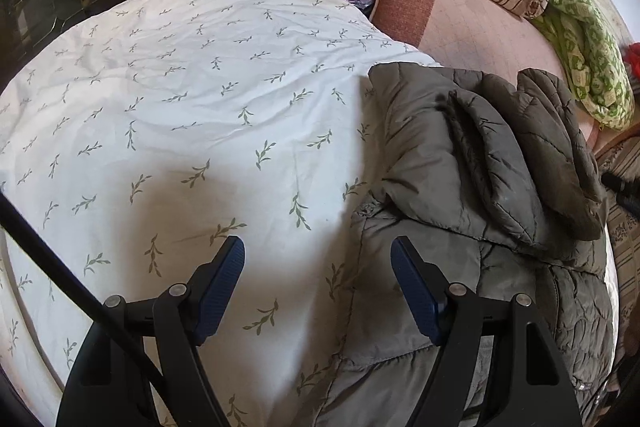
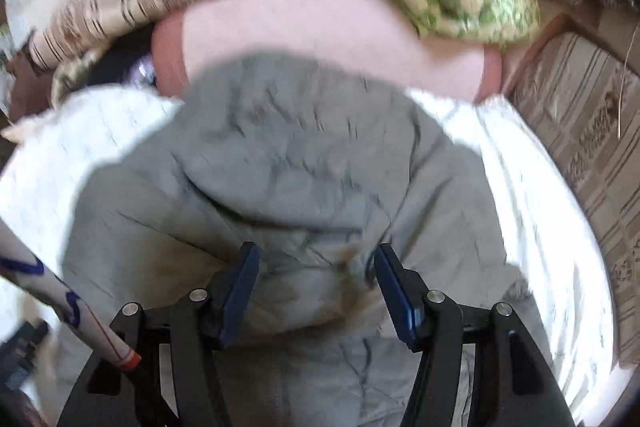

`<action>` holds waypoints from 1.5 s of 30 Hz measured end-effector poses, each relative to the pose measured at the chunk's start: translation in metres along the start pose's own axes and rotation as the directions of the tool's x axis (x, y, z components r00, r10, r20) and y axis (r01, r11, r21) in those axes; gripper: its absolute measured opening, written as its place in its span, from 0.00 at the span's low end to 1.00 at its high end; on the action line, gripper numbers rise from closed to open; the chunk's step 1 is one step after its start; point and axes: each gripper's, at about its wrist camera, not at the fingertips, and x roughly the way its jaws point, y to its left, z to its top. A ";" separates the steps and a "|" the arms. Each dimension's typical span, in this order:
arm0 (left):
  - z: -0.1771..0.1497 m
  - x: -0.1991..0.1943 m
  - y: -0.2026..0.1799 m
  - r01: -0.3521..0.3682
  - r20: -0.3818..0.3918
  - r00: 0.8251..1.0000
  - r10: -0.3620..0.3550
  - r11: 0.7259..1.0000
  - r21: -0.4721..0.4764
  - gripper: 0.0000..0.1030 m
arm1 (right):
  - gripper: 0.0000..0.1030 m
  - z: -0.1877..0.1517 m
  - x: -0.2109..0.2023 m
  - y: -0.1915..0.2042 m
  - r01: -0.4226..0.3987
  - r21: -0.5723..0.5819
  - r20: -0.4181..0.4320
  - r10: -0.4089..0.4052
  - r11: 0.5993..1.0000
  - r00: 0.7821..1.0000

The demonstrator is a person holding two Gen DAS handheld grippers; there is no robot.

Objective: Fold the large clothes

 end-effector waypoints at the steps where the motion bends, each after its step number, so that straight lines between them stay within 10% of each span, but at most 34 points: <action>1: 0.000 0.000 0.001 0.001 -0.004 1.000 -0.001 1.000 -0.002 0.72 | 0.63 0.006 -0.004 0.006 -0.011 -0.006 0.010 0.011 1.000 1.000; 10: 0.004 -0.003 0.006 -0.002 0.007 1.000 0.002 1.000 -0.012 0.73 | 0.70 -0.003 0.074 0.081 -0.059 -0.089 -0.187 0.041 0.994 0.982; 18: 0.006 -0.006 0.012 0.010 0.009 1.000 -0.009 0.999 -0.045 0.72 | 0.71 0.007 0.015 0.084 -0.081 -0.082 0.005 0.082 0.993 0.997; 28: 0.005 0.004 0.008 -0.027 -0.012 1.000 0.027 0.999 -0.021 0.72 | 0.82 -0.016 0.069 0.140 -0.062 -0.185 -0.115 0.042 0.981 0.992; 38: -0.007 -0.013 0.010 -0.065 0.050 0.997 0.067 0.997 -0.028 0.72 | 0.81 -0.031 -0.052 -0.001 -0.252 -0.015 -0.142 0.247 0.968 0.959; 45: -0.037 -0.078 0.014 -0.078 0.196 0.977 0.082 0.997 -0.028 0.73 | 0.83 -0.085 -0.148 -0.171 -0.074 0.062 -0.096 0.080 0.995 0.992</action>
